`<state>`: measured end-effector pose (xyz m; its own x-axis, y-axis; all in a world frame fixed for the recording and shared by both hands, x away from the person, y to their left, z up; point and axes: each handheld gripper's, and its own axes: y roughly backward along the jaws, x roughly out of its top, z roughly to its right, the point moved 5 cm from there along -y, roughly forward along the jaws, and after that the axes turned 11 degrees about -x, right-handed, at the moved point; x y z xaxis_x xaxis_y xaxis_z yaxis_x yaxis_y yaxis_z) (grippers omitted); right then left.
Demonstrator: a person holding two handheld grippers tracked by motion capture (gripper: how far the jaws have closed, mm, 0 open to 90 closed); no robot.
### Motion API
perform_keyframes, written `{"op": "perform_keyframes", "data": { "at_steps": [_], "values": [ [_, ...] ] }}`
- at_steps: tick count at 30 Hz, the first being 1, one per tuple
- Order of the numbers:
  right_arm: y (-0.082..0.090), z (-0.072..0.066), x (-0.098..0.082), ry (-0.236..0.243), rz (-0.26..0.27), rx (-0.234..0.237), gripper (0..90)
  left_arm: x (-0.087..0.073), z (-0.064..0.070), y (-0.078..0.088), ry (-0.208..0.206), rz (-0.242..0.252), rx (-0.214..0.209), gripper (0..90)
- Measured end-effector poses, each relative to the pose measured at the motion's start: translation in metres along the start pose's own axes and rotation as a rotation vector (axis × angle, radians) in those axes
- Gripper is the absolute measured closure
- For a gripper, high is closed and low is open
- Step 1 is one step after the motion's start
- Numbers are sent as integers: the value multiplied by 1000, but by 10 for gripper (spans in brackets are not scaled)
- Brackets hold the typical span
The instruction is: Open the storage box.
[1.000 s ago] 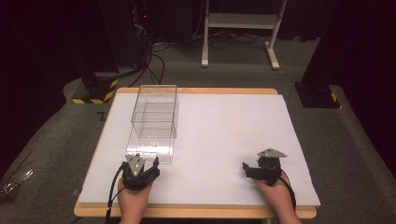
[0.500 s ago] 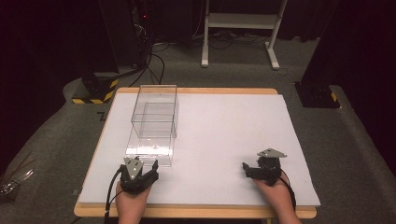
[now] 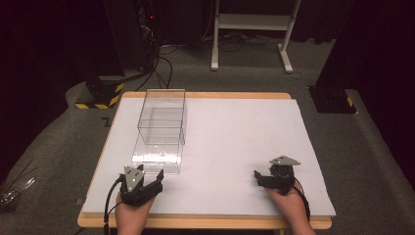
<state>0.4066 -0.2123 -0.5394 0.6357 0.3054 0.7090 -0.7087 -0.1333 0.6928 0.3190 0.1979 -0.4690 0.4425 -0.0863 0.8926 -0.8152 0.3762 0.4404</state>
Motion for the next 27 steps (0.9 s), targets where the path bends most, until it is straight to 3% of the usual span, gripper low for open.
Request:
{"op": "perform_keyframes", "data": {
  "at_steps": [5,12,21,23,27],
  "values": [
    [0,0,0,2,1,-2,142,7,-5,5,-4,20,-22,402],
    [0,0,0,5,2,-2,142,19,-23,8,3,49,-8,553],
    [0,0,0,4,2,-2,142,26,-74,8,-1,43,85,657],
    [0,0,0,5,2,-2,142,23,-89,7,1,31,119,657],
    [0,0,0,5,2,-2,142,12,-116,2,30,-8,149,645]
  ]
}}
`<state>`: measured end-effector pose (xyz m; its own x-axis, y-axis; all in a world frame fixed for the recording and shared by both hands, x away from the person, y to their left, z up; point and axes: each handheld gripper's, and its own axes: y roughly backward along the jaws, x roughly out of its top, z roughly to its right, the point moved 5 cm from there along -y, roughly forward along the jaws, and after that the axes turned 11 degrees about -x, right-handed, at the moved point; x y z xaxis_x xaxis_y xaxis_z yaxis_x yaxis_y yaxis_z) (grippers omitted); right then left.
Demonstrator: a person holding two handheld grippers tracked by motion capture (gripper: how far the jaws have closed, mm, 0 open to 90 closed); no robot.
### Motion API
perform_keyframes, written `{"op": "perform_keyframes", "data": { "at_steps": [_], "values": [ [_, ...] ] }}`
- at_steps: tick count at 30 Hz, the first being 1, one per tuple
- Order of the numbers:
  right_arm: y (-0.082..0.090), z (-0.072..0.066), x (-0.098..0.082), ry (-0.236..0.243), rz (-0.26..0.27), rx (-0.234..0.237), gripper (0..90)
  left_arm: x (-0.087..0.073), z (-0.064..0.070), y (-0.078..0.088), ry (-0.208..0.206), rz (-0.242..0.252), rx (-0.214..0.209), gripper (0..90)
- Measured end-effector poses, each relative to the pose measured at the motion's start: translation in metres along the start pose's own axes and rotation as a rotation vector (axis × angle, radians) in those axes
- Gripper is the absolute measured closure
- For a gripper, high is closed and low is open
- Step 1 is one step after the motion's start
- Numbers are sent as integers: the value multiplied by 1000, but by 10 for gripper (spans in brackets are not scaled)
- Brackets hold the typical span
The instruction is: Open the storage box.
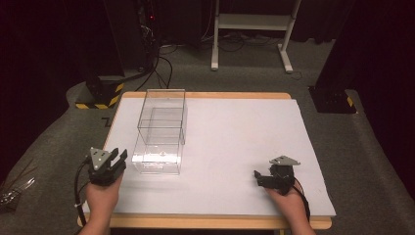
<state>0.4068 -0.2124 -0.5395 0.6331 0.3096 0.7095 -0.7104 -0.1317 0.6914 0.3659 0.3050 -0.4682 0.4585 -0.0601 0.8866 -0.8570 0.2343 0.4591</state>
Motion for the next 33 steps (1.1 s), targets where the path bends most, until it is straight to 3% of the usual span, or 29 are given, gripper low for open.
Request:
{"op": "perform_keyframes", "data": {
  "at_steps": [5,14,21,33],
  "values": [
    [0,0,0,0,0,-1,142,-22,-21,-14,26,-83,-6,605],
    [0,0,0,0,0,-1,142,-59,-30,-37,28,-229,-32,474],
    [0,0,0,0,0,-1,142,-59,-31,-38,41,-234,-39,424],
    [0,0,0,-2,1,-4,146,-59,-31,-39,29,-241,-57,370]
  ]
}}
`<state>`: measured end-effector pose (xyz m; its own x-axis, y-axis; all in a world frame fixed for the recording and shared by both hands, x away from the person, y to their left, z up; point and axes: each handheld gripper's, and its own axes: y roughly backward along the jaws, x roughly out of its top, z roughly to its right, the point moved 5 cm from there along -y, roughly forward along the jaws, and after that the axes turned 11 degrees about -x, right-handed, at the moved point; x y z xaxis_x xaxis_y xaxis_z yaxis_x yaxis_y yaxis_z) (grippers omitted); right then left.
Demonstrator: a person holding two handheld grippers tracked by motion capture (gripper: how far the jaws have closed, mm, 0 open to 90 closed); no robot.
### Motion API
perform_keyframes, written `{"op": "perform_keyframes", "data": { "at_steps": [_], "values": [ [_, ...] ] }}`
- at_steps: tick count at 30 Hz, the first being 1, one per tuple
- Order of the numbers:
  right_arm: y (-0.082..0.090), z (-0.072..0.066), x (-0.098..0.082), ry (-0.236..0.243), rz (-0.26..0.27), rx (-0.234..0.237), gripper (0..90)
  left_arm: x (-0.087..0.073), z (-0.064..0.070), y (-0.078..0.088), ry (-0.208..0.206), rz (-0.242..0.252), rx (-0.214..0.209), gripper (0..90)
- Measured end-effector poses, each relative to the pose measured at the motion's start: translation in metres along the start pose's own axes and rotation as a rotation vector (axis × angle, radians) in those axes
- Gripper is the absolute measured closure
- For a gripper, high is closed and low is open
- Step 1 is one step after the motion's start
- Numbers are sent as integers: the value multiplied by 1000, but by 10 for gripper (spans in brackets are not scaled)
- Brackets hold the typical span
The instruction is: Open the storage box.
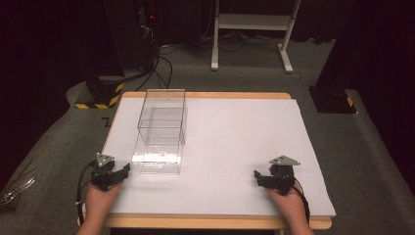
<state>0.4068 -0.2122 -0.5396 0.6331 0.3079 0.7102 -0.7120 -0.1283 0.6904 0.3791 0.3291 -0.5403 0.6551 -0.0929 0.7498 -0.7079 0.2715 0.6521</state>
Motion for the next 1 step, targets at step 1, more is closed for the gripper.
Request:
{"op": "perform_keyframes", "data": {
  "at_steps": [1],
  "values": [
    [0,0,0,0,0,0,146,0,0,0,0,0,-1,368]
  ]
}}
